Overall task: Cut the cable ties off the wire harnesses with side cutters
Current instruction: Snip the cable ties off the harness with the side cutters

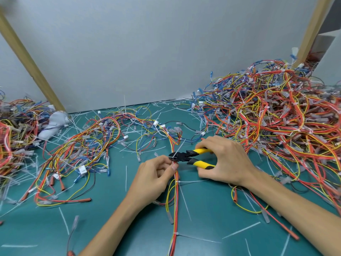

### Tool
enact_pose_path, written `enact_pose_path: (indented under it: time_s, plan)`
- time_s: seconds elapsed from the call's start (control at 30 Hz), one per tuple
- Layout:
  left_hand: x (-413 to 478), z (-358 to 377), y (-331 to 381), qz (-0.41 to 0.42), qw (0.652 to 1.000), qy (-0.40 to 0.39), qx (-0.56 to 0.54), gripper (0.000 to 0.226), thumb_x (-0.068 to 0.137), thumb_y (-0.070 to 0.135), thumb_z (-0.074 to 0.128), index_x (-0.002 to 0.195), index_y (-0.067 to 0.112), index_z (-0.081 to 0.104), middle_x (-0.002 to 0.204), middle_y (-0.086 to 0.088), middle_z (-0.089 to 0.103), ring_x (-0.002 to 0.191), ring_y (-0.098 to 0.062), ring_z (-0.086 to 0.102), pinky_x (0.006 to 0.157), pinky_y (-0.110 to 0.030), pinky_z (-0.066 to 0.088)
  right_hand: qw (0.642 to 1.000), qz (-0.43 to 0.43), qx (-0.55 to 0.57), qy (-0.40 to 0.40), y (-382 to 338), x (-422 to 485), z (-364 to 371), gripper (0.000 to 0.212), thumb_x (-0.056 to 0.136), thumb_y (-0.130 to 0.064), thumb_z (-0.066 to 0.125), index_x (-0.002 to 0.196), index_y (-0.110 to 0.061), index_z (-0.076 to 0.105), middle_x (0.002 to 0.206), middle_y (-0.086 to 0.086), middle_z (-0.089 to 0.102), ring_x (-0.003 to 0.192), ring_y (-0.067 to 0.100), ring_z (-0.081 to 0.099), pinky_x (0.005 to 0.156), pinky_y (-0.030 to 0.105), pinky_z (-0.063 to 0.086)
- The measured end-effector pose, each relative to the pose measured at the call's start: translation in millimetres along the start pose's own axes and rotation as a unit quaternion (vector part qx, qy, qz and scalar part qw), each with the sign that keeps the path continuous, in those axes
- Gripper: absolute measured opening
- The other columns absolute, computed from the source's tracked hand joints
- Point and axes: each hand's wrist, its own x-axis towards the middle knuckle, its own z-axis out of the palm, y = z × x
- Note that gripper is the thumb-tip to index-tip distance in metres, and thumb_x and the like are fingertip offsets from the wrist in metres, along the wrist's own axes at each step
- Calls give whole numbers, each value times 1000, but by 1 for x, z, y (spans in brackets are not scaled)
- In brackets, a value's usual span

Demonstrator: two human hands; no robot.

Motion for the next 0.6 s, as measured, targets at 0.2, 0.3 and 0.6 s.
enact_pose_path:
  time_s: [0.2, 0.3, 0.6]
  plan:
    - [0, 0, 1, 0, 1000, 0, 0, 15, 94, 24, 61, 82, 15, 62, 58, 9, 53, 47, -10, 37, 47, -25, 35, 1000, -4, 5, 10, 0, -1, 0, 32, 57, -43, 67, 86, -29, 65, 69, -11, 55, 65, 10, 49, 57, 29, 44]
    - [-1, 0, 2, 2, 1000, 1, 3, 16, 94, 24, 61, 81, 15, 61, 57, 10, 51, 46, -9, 37, 46, -24, 35, 1000, -5, 9, 15, 0, -1, 0, 32, 58, -43, 68, 86, -29, 65, 69, -11, 55, 65, 12, 49, 57, 30, 44]
    - [-1, -1, 4, 1, 1000, 0, 5, 16, 94, 24, 61, 82, 13, 61, 57, 9, 50, 47, -11, 36, 47, -24, 34, 1000, -5, 15, 17, 2, -2, 0, 30, 60, -45, 65, 86, -29, 65, 69, -10, 56, 64, 12, 49, 57, 31, 45]
